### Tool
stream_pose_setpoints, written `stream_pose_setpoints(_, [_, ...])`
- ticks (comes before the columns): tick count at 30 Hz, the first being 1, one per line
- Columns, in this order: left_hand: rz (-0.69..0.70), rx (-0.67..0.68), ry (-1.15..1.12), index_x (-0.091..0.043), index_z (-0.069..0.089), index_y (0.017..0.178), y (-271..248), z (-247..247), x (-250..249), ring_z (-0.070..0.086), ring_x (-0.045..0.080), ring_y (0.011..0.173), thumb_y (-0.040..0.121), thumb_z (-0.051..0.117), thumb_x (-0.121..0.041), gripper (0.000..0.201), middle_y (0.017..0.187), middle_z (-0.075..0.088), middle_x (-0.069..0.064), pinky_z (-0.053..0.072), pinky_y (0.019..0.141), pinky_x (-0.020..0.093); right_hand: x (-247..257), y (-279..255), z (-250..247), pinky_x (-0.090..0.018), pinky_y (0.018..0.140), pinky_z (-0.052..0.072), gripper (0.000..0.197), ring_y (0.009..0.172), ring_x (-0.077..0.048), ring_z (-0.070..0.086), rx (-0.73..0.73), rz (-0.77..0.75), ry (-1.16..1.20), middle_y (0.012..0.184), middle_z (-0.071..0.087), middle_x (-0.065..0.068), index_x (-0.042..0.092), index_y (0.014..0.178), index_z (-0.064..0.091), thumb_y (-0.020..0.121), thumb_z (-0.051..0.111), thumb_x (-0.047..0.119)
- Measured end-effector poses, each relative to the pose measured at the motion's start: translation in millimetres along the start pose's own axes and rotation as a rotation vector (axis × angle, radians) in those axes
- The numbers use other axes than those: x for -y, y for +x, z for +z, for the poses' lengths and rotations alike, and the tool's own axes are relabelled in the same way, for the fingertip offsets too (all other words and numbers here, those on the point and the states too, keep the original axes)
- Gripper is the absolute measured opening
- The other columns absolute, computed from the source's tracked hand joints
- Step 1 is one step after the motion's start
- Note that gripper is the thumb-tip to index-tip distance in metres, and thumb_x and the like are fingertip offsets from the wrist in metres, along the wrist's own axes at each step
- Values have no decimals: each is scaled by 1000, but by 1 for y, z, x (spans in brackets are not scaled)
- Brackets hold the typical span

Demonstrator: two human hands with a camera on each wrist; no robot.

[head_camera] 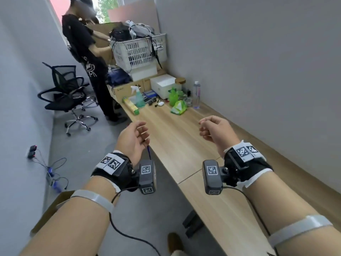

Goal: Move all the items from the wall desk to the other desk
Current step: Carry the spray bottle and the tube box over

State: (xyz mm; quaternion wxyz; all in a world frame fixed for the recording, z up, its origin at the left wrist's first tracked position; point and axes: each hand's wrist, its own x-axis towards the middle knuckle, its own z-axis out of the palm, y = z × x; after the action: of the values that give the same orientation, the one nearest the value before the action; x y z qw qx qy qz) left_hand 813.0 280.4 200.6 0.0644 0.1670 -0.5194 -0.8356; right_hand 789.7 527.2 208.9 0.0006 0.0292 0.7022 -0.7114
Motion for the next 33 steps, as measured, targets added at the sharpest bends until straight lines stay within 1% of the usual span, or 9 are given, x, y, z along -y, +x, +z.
stream_pose_setpoints(4, [15,-55,80,-12,63,102,87,-17,-27,56,11,62,95,55,-20,13,72,60,-3,46,63,26,-21,90,60,-23,60,48,14,60,-15,56,83,12,-53,73,62,-6,4,90,65,93,52,5])
stream_pose_setpoints(8, [24,-120,168,-12,62,98,169,-29,-58,56,12,63,96,54,-16,10,72,59,-1,45,63,27,-28,180,118,-26,61,46,17,59,-15,56,111,52,-67,69,61,-6,9,79,63,92,53,5])
stream_pose_setpoints(10, [41,-145,198,-13,62,97,205,-37,-71,56,12,62,96,53,-17,10,73,58,-1,45,61,26,-28,220,147,-26,61,47,17,59,-15,58,142,63,-87,70,62,-6,10,78,62,92,53,7])
stream_pose_setpoints(14, [34,-181,213,-14,62,97,269,-53,-90,55,12,64,98,51,-16,12,74,58,-1,45,63,26,-30,283,199,-26,62,47,9,61,-15,60,225,89,-118,71,63,-5,6,88,64,91,55,8])
stream_pose_setpoints(17, [14,-193,225,-13,62,98,313,-64,-94,55,12,65,99,50,-16,13,75,59,-1,45,65,26,-37,323,226,-27,64,48,9,63,-16,60,257,128,-96,72,62,-5,5,92,64,91,57,9])
stream_pose_setpoints(21, [-50,-182,256,-13,61,99,387,-83,-100,54,13,67,96,55,-14,7,76,58,0,46,65,27,-52,378,267,-26,61,45,9,60,-17,58,239,177,-73,70,60,-4,8,86,62,91,56,9])
stream_pose_setpoints(23, [-106,-179,266,-15,59,96,431,-96,-102,54,12,66,95,58,-15,1,76,58,0,47,65,27,-61,406,290,-25,60,45,10,60,-17,57,227,187,-90,69,60,-4,9,83,62,91,57,9])
stream_pose_setpoints(28, [-221,-147,294,-16,59,84,554,-123,-105,52,11,60,90,59,-7,11,70,55,0,48,61,25,-89,489,351,-24,56,45,14,58,-17,57,131,187,-161,69,61,-6,11,77,58,91,58,8])
stream_pose_setpoints(33, [-367,-110,330,-12,61,92,672,-164,-118,55,11,57,90,63,-7,6,70,56,1,52,60,26,-113,567,417,-26,55,46,15,59,-17,58,57,303,-253,71,61,-7,11,77,57,91,60,10])
